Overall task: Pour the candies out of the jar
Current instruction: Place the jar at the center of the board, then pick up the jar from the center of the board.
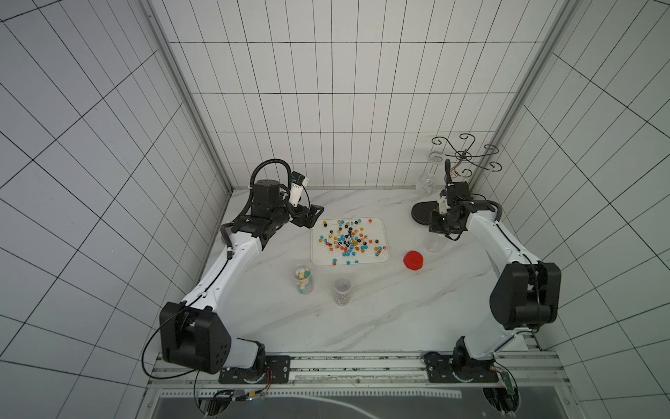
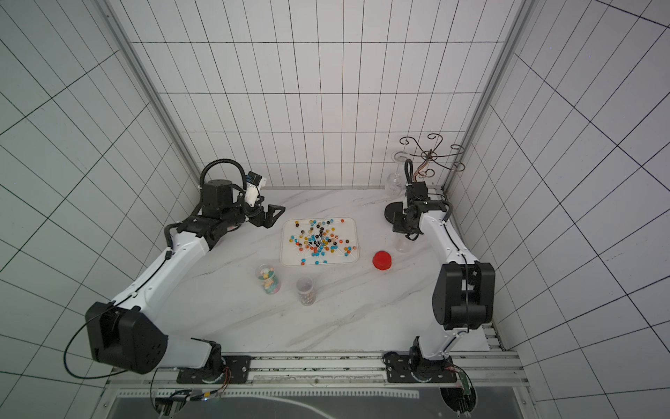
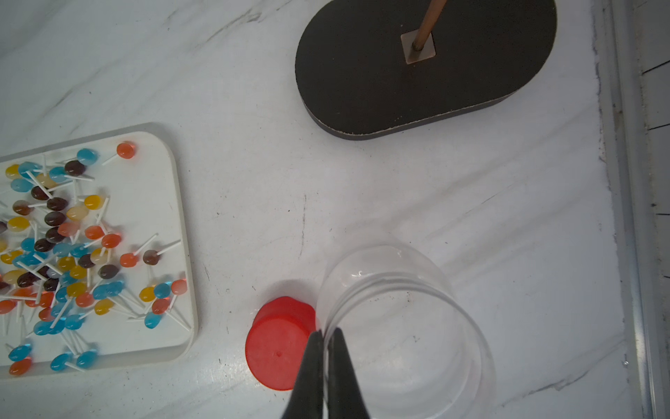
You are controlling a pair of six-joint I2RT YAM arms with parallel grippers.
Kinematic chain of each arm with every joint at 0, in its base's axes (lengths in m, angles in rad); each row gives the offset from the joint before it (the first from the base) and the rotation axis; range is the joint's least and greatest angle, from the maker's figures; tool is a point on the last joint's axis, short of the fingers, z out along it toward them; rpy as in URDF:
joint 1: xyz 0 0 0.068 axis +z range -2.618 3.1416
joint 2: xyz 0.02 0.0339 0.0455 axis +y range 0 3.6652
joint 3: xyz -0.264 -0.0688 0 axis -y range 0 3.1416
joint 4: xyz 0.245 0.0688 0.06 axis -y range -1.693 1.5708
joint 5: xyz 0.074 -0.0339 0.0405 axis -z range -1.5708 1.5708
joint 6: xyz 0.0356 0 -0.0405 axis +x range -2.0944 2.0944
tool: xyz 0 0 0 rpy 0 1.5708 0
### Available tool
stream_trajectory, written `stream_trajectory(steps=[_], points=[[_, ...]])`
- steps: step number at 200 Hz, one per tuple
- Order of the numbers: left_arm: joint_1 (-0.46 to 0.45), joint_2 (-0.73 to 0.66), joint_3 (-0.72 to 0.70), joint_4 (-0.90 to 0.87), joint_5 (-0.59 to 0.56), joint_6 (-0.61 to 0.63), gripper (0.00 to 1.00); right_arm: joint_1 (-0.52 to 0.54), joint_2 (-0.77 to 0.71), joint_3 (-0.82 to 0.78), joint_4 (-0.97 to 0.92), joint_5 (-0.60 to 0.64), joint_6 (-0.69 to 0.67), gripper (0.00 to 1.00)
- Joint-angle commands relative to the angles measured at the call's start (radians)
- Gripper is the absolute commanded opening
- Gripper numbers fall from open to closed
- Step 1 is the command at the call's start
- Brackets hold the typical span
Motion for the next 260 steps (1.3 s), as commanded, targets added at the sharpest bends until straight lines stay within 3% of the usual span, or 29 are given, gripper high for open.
stream_trajectory(steps=[1, 128, 156, 170, 182, 200, 225, 260], points=[[0.006, 0.018, -0.007, 0.012, 0.024, -0.007, 0.97, -0.013, 0.015, -0.039, 0.011, 0.007, 0.001, 0.00], [0.013, 0.018, -0.009, 0.012, 0.033, -0.006, 0.97, -0.014, -0.013, -0.028, 0.012, -0.002, -0.001, 0.32], [0.015, 0.018, -0.010, 0.015, 0.026, -0.011, 0.97, -0.005, -0.070, -0.017, 0.012, -0.008, -0.001, 0.50], [0.018, 0.019, -0.012, 0.022, 0.022, -0.017, 0.97, 0.007, -0.107, -0.012, 0.011, -0.007, -0.005, 0.69], [0.021, 0.021, -0.013, 0.028, 0.018, -0.027, 0.97, 0.026, -0.140, -0.008, 0.006, -0.008, -0.012, 0.75], [0.027, 0.025, -0.022, 0.047, -0.005, -0.048, 0.97, 0.091, -0.196, -0.020, 0.010, -0.044, -0.024, 0.93], [0.045, 0.049, -0.018, 0.052, -0.054, -0.081, 0.97, 0.245, -0.262, -0.057, 0.021, -0.086, -0.016, 0.93], [0.089, 0.084, 0.000, 0.053, -0.070, -0.138, 0.97, 0.564, -0.325, -0.096, 0.036, -0.080, 0.011, 0.92]])
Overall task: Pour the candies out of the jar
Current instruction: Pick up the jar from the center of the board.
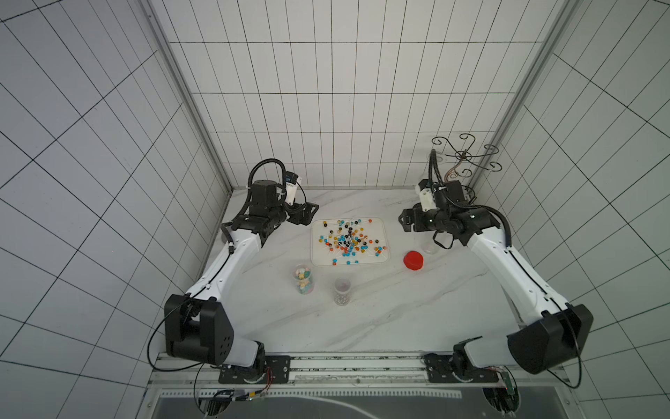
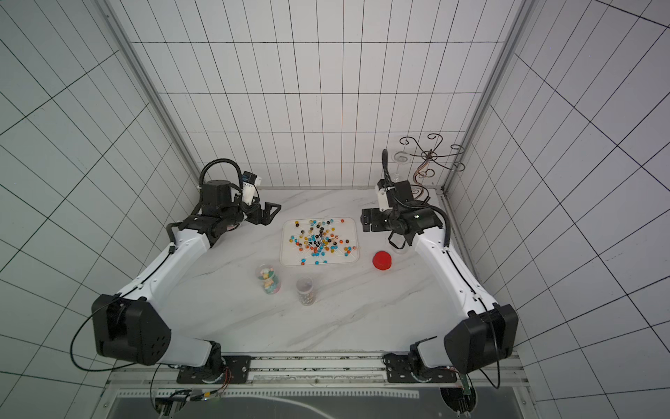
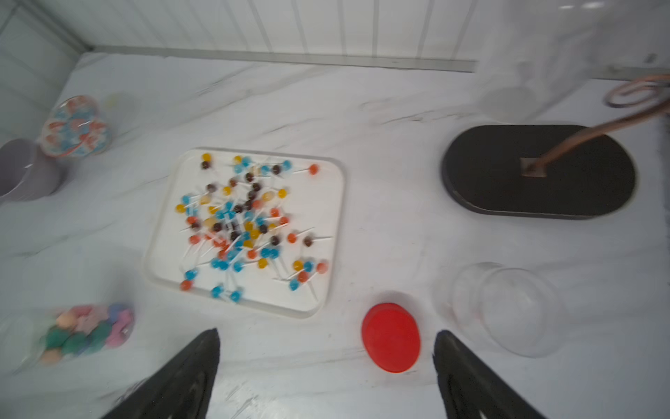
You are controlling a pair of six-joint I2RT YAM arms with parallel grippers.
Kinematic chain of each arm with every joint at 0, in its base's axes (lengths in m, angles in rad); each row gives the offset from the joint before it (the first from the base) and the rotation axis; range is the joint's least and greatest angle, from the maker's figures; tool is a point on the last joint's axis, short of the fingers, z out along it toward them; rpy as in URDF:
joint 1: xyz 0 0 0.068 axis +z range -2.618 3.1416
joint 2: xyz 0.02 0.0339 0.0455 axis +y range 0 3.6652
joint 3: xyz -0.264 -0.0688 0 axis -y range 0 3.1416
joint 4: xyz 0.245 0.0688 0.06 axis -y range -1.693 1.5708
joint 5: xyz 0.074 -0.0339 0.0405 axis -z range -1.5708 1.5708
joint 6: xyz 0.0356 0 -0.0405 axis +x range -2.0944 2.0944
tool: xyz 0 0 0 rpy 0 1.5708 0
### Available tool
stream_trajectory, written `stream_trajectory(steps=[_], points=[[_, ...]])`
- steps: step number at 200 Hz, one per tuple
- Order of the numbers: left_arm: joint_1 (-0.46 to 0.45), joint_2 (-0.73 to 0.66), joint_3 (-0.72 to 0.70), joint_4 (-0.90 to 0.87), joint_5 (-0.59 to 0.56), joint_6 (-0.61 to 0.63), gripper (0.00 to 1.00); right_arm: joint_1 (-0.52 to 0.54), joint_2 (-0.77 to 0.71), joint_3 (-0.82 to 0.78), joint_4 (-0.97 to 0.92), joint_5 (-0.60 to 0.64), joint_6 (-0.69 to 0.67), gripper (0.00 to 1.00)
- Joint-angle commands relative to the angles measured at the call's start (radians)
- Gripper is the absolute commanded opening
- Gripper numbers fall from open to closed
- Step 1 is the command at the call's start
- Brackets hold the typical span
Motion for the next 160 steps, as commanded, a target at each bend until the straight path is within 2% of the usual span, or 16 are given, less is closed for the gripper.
stream_trajectory(steps=[1, 23, 75, 110, 160], points=[[0.030, 0.025, 0.013, 0.021, -0.034, -0.055, 0.97, 0.171, -0.033, -0.061, -0.007, -0.019, 0.014, 0.92], [0.036, 0.032, 0.018, 0.016, -0.084, -0.068, 0.97, 0.301, -0.055, -0.066, -0.026, 0.012, 0.029, 0.90], [0.037, 0.010, 0.017, -0.003, -0.145, -0.183, 0.97, 0.449, -0.048, -0.142, -0.019, -0.003, 0.046, 0.89], [0.037, 0.011, 0.028, -0.046, -0.176, -0.208, 0.97, 0.519, -0.020, -0.175, 0.015, 0.006, 0.051, 0.89], [0.039, 0.000, 0.031, -0.044, -0.174, -0.204, 0.97, 0.587, 0.077, -0.160, 0.050, 0.041, 0.046, 0.82]])
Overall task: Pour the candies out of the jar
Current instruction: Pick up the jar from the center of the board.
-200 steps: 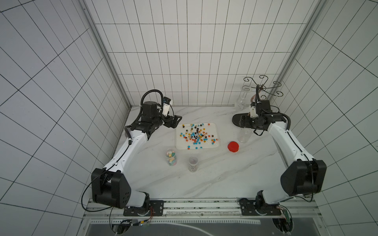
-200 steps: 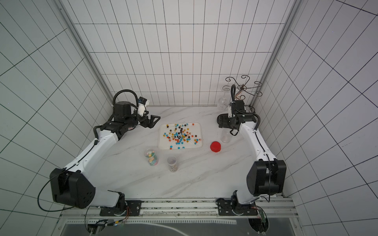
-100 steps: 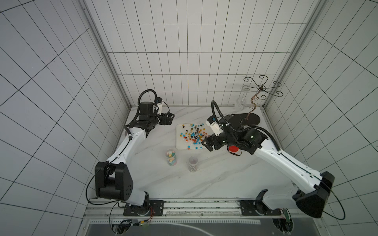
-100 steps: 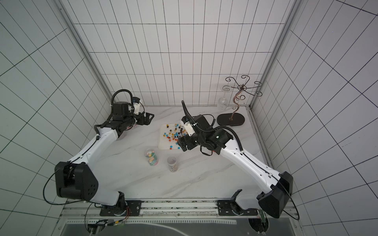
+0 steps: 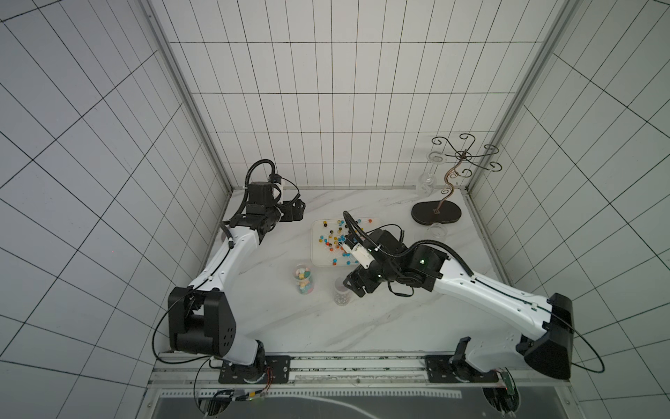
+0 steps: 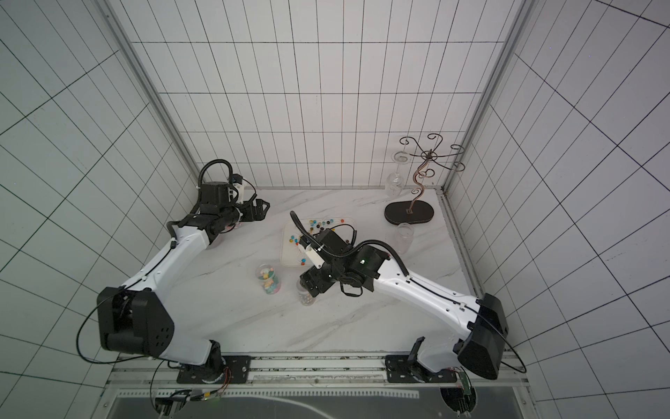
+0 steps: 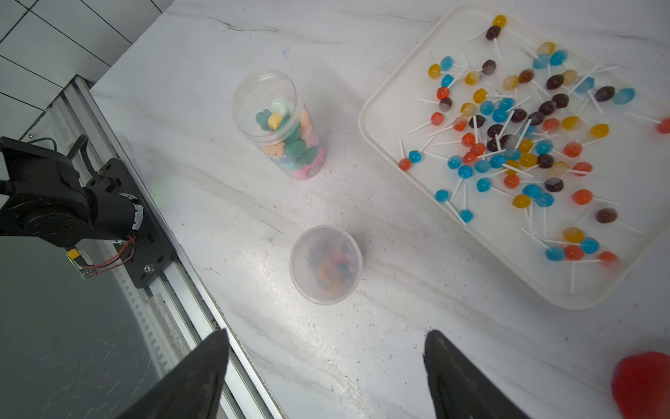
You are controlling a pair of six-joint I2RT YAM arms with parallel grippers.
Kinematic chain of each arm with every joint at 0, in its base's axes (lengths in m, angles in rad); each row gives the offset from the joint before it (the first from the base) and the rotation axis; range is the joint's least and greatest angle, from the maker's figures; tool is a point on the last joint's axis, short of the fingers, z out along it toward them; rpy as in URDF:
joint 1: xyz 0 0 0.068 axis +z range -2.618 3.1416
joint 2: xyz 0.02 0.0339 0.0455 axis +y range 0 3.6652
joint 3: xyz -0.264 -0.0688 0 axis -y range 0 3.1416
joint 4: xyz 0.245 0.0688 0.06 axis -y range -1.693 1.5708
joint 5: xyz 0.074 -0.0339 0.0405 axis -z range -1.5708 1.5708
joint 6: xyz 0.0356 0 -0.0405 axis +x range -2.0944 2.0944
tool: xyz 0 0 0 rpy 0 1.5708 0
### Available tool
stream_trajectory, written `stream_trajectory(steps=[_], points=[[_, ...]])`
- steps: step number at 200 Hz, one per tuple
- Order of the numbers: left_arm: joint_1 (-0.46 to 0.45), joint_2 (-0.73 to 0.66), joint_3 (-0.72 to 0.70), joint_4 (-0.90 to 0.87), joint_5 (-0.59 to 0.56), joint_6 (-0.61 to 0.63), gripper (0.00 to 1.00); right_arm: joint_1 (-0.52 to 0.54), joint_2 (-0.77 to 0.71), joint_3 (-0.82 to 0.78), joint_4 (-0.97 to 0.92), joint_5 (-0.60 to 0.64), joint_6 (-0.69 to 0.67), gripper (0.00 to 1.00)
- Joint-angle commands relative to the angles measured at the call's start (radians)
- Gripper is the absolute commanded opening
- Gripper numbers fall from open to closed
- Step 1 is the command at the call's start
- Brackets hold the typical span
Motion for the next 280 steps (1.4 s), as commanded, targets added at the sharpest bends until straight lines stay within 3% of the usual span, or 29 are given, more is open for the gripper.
stream_trajectory(steps=[1, 28, 127, 180, 222, 280], points=[[0.002, -0.023, 0.030, -0.001, -0.012, -0.018, 0.97, 0.029, 0.041, -0.036, 0.029, 0.029, -0.003, 0.82], [0.010, -0.018, 0.032, 0.000, 0.004, -0.019, 0.97, 0.049, 0.091, -0.037, 0.036, 0.042, -0.007, 0.77], [0.023, -0.024, -0.004, 0.016, 0.041, -0.007, 0.97, 0.064, 0.230, 0.000, 0.052, 0.062, -0.040, 0.77], [0.028, -0.026, -0.014, 0.020, 0.078, 0.013, 0.97, 0.064, 0.255, 0.023, 0.047, 0.080, -0.063, 0.66], [0.030, -0.017, -0.018, 0.031, 0.102, 0.014, 0.97, 0.063, 0.282, 0.045, 0.046, 0.107, -0.073, 0.74], [0.033, -0.015, -0.018, 0.031, 0.113, 0.023, 0.97, 0.058, 0.316, 0.090, 0.050, 0.117, -0.085, 0.73]])
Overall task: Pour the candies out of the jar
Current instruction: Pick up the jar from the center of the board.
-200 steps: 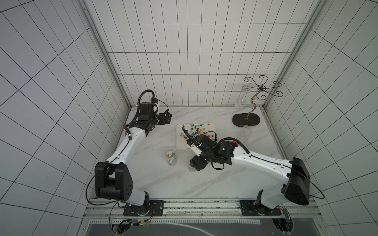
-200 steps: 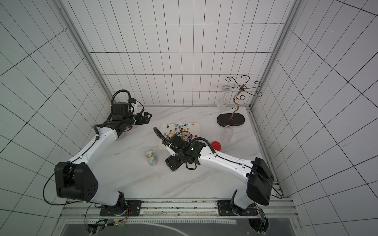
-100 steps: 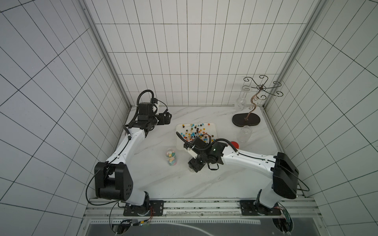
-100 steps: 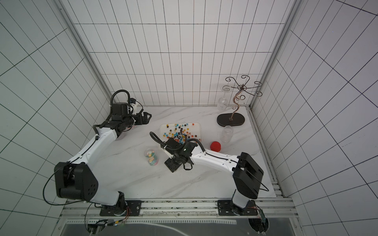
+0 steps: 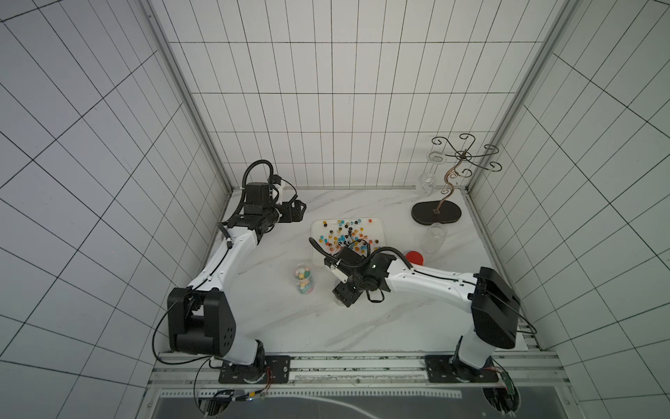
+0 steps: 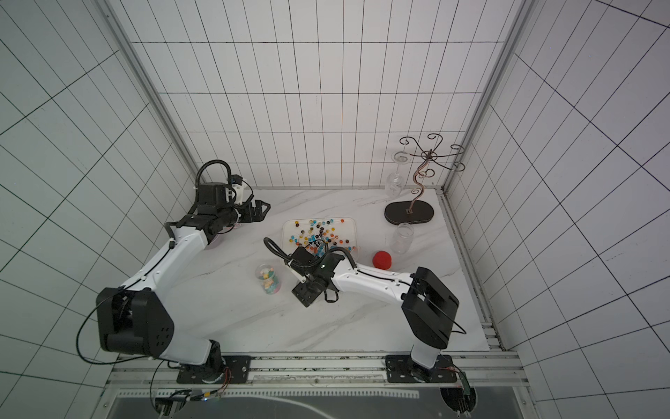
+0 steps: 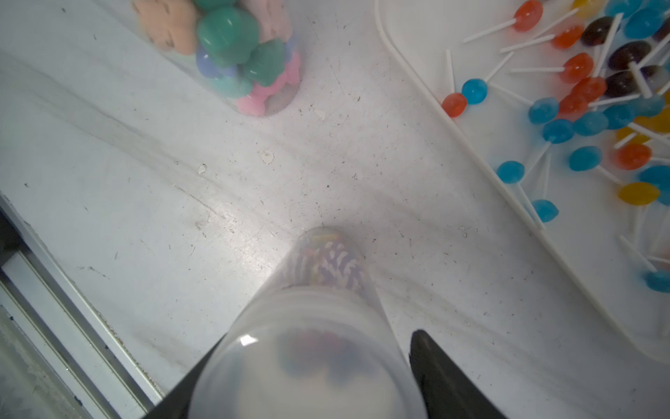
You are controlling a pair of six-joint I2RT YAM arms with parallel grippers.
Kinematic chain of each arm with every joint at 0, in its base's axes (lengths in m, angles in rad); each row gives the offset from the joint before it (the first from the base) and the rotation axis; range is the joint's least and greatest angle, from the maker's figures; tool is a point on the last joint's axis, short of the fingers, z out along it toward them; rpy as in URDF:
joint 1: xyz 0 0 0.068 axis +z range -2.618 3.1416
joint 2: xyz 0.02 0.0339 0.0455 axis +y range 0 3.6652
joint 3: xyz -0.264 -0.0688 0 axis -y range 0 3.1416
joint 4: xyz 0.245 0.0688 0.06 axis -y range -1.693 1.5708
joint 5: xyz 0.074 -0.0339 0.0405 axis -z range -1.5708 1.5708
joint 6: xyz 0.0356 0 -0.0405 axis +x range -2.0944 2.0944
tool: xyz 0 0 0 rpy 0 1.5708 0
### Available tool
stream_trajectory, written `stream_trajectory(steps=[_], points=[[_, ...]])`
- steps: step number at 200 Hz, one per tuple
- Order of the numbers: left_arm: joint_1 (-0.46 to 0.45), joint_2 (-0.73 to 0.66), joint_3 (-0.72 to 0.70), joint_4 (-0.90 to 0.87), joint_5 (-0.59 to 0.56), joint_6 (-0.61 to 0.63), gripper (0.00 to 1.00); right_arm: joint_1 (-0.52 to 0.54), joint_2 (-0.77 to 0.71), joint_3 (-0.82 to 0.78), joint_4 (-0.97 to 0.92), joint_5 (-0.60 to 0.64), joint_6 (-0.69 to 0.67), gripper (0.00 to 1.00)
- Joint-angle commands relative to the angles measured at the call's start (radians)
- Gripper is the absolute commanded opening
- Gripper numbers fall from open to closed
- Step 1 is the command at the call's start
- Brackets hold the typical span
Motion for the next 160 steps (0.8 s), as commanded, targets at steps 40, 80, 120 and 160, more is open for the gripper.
stream_trajectory(steps=[40, 80, 120, 160], points=[[0.010, -0.010, -0.012, 0.030, 0.020, 0.013, 0.97, -0.004, 0.008, 0.106, 0.006, 0.013, -0.024, 0.74], [0.012, -0.011, -0.015, 0.031, 0.023, 0.014, 0.97, -0.010, 0.008, 0.120, 0.014, 0.010, -0.027, 0.74], [0.014, -0.010, -0.015, 0.033, 0.028, 0.014, 0.97, -0.013, 0.008, 0.128, 0.021, 0.007, -0.027, 0.70], [0.015, -0.008, -0.015, 0.034, 0.036, 0.014, 0.97, -0.017, 0.017, 0.128, 0.023, 0.002, -0.029, 0.66]])
